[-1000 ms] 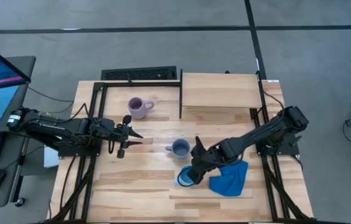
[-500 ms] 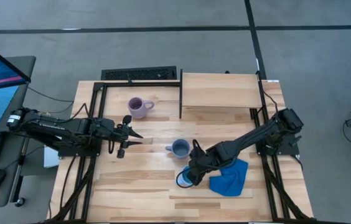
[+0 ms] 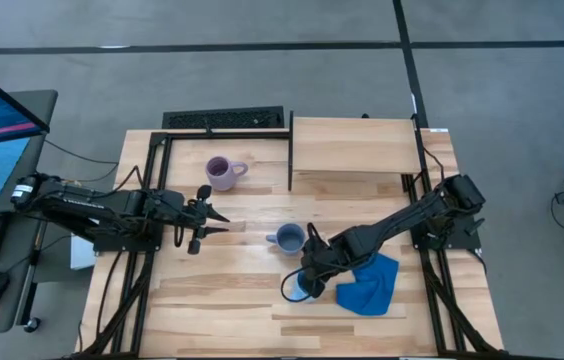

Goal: Stack small to large cups/mugs on shelf
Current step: Put the light blue mug on the shelf

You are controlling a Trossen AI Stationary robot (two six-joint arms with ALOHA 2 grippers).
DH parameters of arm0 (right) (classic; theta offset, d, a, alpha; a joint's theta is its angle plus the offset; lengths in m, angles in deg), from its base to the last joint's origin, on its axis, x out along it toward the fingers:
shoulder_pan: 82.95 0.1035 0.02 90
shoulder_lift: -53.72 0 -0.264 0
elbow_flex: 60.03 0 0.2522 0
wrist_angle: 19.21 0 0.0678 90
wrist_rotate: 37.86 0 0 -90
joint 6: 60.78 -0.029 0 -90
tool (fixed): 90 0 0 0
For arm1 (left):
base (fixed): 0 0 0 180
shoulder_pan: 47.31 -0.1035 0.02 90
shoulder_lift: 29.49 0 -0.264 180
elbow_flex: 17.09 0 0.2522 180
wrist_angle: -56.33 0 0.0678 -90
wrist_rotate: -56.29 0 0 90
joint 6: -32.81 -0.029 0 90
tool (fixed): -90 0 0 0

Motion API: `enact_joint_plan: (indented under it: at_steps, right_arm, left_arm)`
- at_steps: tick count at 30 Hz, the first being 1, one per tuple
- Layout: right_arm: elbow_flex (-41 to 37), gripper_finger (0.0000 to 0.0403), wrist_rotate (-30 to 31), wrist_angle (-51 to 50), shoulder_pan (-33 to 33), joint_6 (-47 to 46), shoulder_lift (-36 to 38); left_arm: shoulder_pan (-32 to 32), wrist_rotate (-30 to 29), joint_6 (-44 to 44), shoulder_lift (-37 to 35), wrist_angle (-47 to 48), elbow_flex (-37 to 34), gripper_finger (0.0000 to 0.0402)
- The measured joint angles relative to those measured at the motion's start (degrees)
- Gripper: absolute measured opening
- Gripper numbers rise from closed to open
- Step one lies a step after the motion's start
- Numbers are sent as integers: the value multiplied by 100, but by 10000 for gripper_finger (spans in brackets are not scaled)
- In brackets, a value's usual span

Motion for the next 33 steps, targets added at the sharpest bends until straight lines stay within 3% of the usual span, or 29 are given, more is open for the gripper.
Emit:
enact_joint_plan:
  at_steps: [6,9,21,25,33]
  right_arm:
    - [63,11,112,-524,-68,109,11]
    - [325,11,260,-1522,-91,262,10]
    - [2149,11,1852,-5126,-158,909,11]
    - [2342,11,2024,-5021,-253,1432,368]
    - [2396,10,2501,-5129,-463,1535,1310]
  left_arm:
    - [1,-48,-3,0,-2,0,103]
    - [2,-201,-10,0,-2,0,103]
    - [2,-458,2,0,-2,0,103]
    - [1,-457,7,0,0,0,103]
    - [2,-457,69,2,102,0,103]
